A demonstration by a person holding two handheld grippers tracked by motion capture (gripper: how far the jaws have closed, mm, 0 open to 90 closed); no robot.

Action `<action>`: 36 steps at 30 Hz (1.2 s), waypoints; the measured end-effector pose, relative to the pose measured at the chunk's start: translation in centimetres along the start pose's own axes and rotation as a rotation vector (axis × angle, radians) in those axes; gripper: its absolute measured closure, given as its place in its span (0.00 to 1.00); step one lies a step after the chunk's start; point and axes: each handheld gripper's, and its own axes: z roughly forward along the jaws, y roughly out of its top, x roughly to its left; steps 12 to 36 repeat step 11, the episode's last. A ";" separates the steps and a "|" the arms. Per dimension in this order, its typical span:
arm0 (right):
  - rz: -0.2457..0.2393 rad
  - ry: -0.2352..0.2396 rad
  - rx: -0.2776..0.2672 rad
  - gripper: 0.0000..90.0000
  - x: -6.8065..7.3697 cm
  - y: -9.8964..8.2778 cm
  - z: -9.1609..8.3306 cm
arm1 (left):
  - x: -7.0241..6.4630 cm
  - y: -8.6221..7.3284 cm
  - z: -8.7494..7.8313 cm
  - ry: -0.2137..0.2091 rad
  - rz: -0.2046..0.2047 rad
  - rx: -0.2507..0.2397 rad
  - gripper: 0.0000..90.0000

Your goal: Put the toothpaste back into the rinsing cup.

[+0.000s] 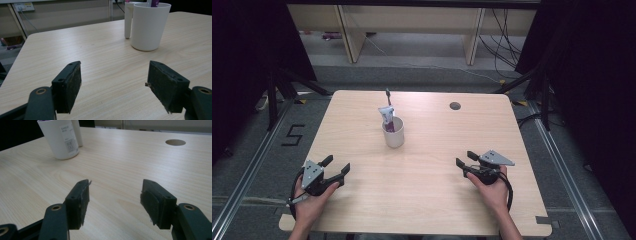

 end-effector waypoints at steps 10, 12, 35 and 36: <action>0.002 -0.018 -0.004 0.43 0.0 0.0 -0.1 | -0.1 0.0 0.2 0.005 0.000 0.002 0.30; 0.002 -0.018 -0.004 0.43 0.0 0.0 -0.1 | -0.1 0.0 0.2 0.005 0.000 0.002 0.30; 0.002 -0.018 -0.004 0.43 0.0 0.0 -0.1 | -0.1 0.0 0.2 0.005 0.000 0.002 0.30; 0.002 -0.018 -0.004 0.43 0.0 0.0 -0.1 | -0.1 0.0 0.2 0.005 0.000 0.002 0.30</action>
